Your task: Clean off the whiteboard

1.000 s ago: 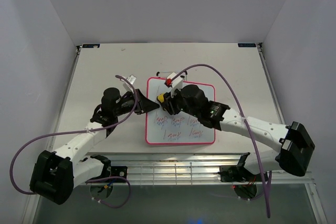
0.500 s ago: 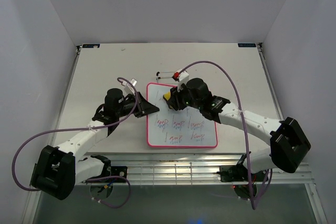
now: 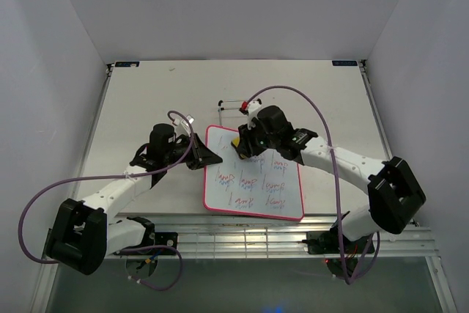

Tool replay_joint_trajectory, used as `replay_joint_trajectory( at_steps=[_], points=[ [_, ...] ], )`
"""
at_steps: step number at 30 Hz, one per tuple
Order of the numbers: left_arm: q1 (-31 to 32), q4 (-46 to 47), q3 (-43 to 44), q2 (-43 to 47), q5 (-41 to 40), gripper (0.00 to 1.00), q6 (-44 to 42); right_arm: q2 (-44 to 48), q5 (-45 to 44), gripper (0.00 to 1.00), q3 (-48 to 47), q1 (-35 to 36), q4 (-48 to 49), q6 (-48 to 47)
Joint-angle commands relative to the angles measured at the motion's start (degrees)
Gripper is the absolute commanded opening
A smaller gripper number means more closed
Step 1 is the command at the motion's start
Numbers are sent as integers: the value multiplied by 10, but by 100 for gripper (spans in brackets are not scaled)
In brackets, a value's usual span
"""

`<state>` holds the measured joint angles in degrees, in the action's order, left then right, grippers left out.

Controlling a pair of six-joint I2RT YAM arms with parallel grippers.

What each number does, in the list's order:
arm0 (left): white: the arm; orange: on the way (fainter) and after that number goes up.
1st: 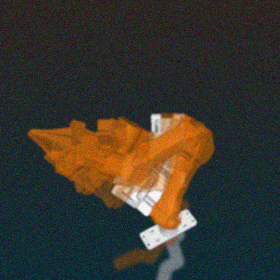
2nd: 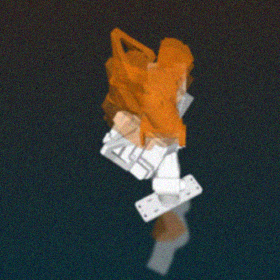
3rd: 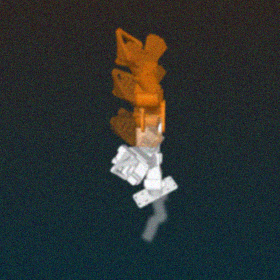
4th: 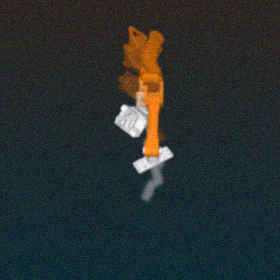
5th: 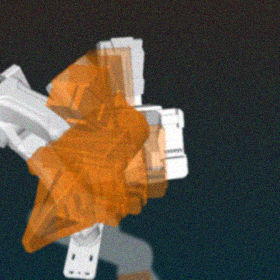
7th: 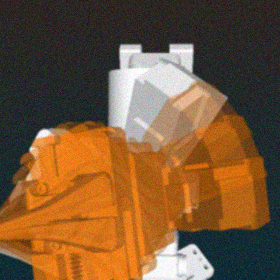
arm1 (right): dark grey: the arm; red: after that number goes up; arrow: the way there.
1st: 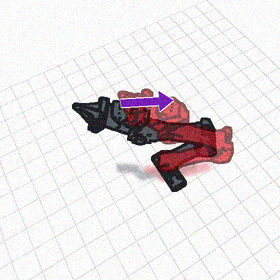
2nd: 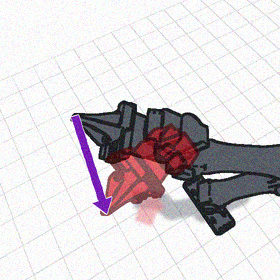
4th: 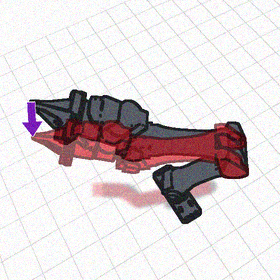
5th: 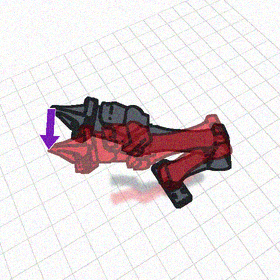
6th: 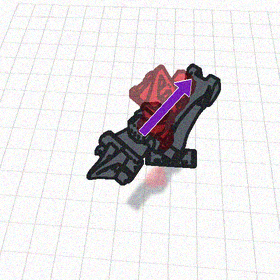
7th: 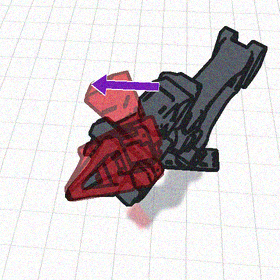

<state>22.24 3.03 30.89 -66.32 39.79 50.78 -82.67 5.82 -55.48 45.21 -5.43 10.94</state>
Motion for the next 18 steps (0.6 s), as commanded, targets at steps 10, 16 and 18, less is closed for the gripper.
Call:
replay_joint_trajectory(
  at_steps=[10, 16, 18],
  points=[
    [14, 0, 29, -4, 3, 0, -122, -143, 77, 18, -190, 66, -108, -31],
    [14, -9, 33, 1, -12, 0, -122, -149, 88, 17, -188, 73, -118, -43],
    [13, -14, 36, 3, -19, 0, -124, -130, 106, 16, -156, 74, -112, -52]
  ],
)
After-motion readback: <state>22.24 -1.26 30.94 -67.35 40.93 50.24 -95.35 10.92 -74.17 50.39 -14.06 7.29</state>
